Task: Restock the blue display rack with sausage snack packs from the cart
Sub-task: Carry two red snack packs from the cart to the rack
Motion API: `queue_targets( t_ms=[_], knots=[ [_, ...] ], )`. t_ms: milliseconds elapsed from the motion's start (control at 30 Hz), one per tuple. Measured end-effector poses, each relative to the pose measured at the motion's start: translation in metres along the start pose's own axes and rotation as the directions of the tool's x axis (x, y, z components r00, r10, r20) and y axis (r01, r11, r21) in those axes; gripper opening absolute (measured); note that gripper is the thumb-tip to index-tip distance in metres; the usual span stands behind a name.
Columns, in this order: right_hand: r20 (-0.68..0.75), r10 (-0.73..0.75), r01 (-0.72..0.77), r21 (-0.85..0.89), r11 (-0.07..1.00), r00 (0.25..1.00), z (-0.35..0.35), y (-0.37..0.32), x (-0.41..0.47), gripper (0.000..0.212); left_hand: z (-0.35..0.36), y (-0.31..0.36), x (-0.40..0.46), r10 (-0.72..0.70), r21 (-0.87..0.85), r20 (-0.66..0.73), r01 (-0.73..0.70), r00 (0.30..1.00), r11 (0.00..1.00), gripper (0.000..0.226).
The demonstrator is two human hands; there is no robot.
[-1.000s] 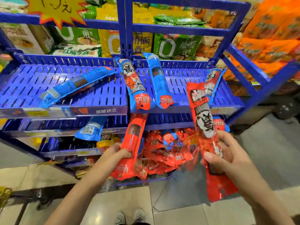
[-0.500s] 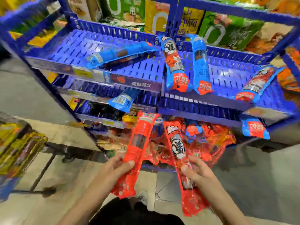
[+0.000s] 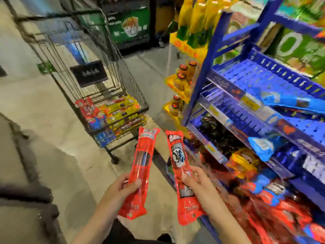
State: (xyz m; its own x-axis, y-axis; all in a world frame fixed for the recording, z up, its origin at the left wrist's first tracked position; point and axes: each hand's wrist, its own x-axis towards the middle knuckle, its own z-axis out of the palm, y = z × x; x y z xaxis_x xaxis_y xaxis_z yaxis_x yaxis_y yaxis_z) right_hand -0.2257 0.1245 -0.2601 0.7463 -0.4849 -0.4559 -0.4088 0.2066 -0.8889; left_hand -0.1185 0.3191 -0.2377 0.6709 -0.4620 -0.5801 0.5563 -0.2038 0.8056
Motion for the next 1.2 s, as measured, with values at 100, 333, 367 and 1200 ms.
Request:
queue_targets(
  t_ms=[100, 333, 367, 1200],
  knots=[
    [0.104, 0.016, -0.014, -0.027, 1.0, 0.994, 0.06, -0.021, 0.027, 0.02, -0.059, 0.012, 0.005, -0.027, -0.103, -0.124, 0.014, 0.992, 0.995, 0.038],
    [0.254, 0.023, 0.009, -0.123, 0.992, 0.967, 0.198, -0.049, 0.087, 0.02, -0.199, 0.042, 0.041, 0.011, -0.066, -0.3, -0.032, 0.954, 0.997, 0.072],
    [0.254, 0.028, 0.002, -0.114, 0.993, 0.967, 0.214, -0.051, 0.095, 0.019, -0.214, 0.046, 0.048, 0.021, -0.057, -0.316, -0.041, 0.949, 0.998, 0.073],
    [0.327, 0.226, -0.076, -0.415, 0.907, 0.917, 0.35, -0.171, 0.499, 0.047, -0.261, 0.203, 0.399, -0.201, -0.344, -0.475, 0.03, 0.857, 0.939, 0.014]
  ],
)
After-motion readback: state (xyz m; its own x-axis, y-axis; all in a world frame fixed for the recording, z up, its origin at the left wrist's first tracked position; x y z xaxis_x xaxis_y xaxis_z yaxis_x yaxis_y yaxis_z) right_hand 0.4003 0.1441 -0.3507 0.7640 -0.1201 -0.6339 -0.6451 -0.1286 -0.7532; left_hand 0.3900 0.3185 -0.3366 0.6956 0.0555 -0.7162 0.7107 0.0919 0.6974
